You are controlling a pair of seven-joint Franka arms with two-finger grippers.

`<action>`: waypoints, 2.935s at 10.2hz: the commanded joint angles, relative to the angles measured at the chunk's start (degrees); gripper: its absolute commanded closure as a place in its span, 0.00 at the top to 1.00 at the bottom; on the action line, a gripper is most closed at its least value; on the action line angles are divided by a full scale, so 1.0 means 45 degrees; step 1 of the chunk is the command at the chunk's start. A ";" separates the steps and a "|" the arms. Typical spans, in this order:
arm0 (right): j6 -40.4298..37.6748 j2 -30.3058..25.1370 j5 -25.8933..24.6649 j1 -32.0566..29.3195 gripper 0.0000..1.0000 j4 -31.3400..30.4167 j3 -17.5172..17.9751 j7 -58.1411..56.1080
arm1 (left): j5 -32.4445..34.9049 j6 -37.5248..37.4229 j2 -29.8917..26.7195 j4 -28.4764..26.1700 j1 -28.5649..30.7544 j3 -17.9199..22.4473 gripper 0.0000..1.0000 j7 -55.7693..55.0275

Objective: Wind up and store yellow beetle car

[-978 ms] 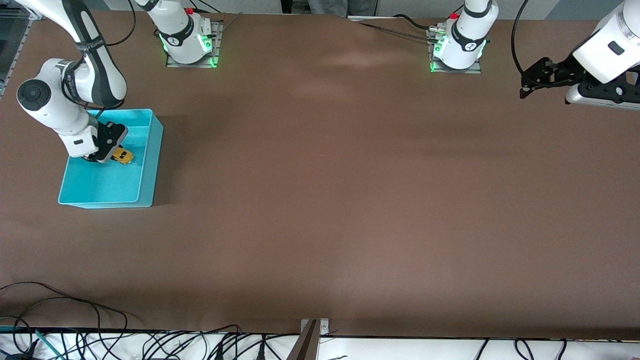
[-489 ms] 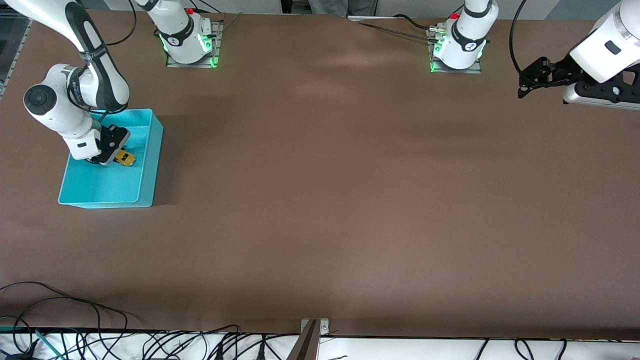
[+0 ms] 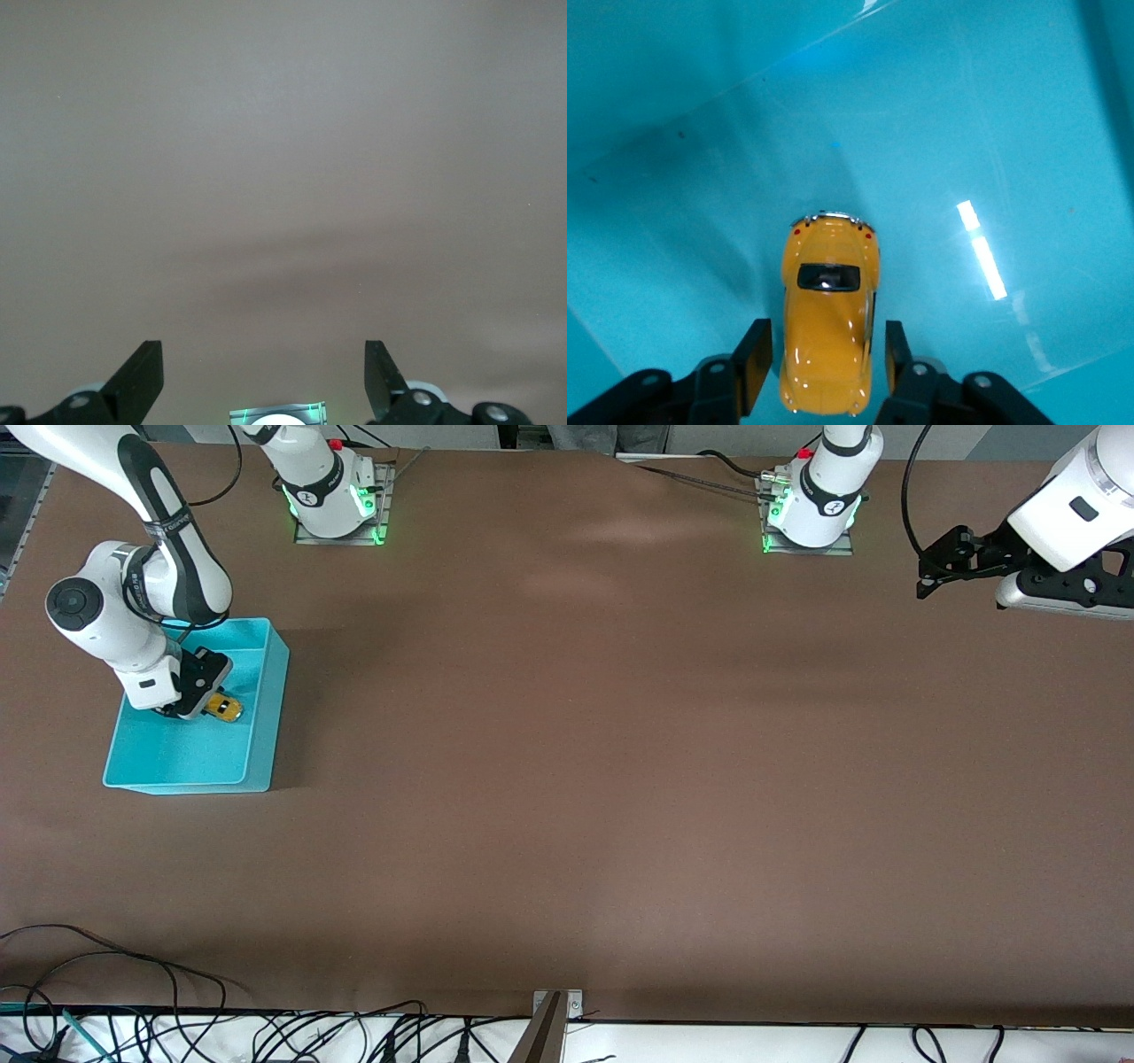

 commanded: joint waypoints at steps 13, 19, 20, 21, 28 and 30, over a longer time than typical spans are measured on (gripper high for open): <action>-0.9581 -0.0698 0.2238 0.0184 1.00 0.7688 0.1328 1.2095 | -0.0190 -0.0336 0.0232 0.0528 0.0028 0.0001 1.00 -0.0172; -1.2837 -0.0855 0.2436 0.0242 1.00 1.0809 0.1818 1.4782 | -0.0190 -0.0336 0.0232 0.0528 0.0087 0.0002 1.00 -0.0172; -1.3350 -0.0912 0.2358 0.0300 1.00 1.1068 0.2011 1.5467 | -0.0190 -0.0336 0.0232 0.0528 0.0087 0.0002 1.00 -0.0172; -1.3413 -0.0990 0.2183 0.0378 1.00 1.1090 0.2187 1.5609 | -0.0190 -0.0336 0.0232 0.0528 0.0087 0.0002 1.00 -0.0172; -1.4468 -0.2630 0.1518 0.0807 1.00 1.0895 0.2325 1.5864 | -0.0190 -0.0336 0.0232 0.0528 0.0125 0.0002 1.00 -0.0172; -1.4449 -0.2768 0.1498 0.0867 1.00 1.0777 0.2325 1.5864 | -0.0190 -0.0336 0.0251 0.0528 0.0125 0.0002 1.00 -0.0172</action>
